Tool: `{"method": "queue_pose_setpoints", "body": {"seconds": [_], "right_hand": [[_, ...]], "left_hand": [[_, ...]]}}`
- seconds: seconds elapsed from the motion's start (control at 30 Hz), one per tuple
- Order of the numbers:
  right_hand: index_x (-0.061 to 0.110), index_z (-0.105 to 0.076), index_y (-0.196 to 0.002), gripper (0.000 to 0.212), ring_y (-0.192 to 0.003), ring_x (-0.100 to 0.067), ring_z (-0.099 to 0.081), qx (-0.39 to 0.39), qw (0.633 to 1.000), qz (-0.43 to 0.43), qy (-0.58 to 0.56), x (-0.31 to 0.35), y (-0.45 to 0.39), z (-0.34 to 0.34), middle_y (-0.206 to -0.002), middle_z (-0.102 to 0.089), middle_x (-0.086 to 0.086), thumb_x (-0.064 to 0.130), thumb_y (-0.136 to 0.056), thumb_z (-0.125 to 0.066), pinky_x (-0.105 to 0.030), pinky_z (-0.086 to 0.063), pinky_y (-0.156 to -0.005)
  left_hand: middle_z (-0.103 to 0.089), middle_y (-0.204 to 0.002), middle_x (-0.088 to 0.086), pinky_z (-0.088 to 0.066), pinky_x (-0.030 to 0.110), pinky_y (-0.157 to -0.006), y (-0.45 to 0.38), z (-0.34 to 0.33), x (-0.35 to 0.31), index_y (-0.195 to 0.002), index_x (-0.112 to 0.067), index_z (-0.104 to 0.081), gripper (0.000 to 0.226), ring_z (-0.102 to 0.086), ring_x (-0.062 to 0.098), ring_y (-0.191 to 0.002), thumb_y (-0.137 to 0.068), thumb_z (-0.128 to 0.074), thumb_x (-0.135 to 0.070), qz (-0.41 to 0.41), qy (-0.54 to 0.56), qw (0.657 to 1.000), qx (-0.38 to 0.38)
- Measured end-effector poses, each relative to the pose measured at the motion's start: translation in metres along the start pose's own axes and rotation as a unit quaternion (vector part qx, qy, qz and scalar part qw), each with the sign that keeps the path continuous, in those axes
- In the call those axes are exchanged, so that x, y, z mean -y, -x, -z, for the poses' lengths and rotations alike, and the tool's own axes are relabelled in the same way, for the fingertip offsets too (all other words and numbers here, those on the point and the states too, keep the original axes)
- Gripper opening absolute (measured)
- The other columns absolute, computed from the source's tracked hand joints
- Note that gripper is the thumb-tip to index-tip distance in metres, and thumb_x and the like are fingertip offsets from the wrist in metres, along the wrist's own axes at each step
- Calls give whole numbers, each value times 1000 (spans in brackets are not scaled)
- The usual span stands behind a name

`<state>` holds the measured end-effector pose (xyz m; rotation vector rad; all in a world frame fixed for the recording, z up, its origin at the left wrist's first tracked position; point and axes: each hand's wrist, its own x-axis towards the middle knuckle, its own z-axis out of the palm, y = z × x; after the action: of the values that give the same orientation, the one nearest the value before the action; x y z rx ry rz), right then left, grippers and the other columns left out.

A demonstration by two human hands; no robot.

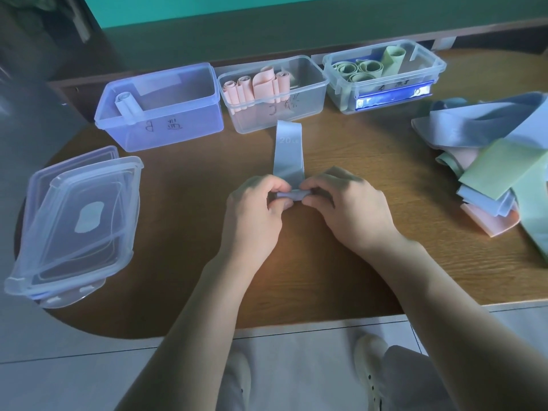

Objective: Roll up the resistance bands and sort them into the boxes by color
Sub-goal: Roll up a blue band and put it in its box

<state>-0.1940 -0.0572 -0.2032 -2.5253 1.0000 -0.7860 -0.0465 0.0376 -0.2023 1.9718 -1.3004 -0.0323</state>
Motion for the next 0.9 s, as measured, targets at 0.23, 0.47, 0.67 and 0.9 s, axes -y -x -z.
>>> {"method": "queue_pose_setpoints", "body": {"seconds": [0.23,0.47,0.67,0.9], "right_hand": [[30,-73,-106,19,-80,-3,-53,13,999,29,-18,-2,24,12,-104,-66,15,28,-88,-77,-7,-28,-63],[31,-73,-103,15,-76,5,-46,52,995,60,-57,6,57,27,-100,-63,21,31,-89,-77,-11,-33,-65],[39,-71,-103,14,-84,2,-56,126,988,60,-70,6,62,36,-103,-58,25,41,-89,-73,-31,-49,-71],[29,-71,-105,15,-120,-13,-51,151,972,162,-77,1,52,34,-121,-64,18,27,-90,-72,-36,-43,-103]], "left_hand": [[-71,-98,-11,-45,2,-73,28,9,-2,-102,-21,-75,19,-56,-11,-78,-84,-82,-18,-39,19,999,15],[-67,-89,-15,-40,6,-67,67,27,-8,-93,-20,-74,17,-55,-8,-76,-80,-83,-12,-57,40,997,16],[-65,-84,-16,-35,3,-65,84,35,-11,-90,-19,-74,15,-53,-10,-73,-81,-83,-11,-61,40,997,34],[-45,-67,-29,-30,5,-60,81,37,-11,-85,-13,-73,15,-51,-8,-66,-78,-86,-10,-68,45,996,37]]}}
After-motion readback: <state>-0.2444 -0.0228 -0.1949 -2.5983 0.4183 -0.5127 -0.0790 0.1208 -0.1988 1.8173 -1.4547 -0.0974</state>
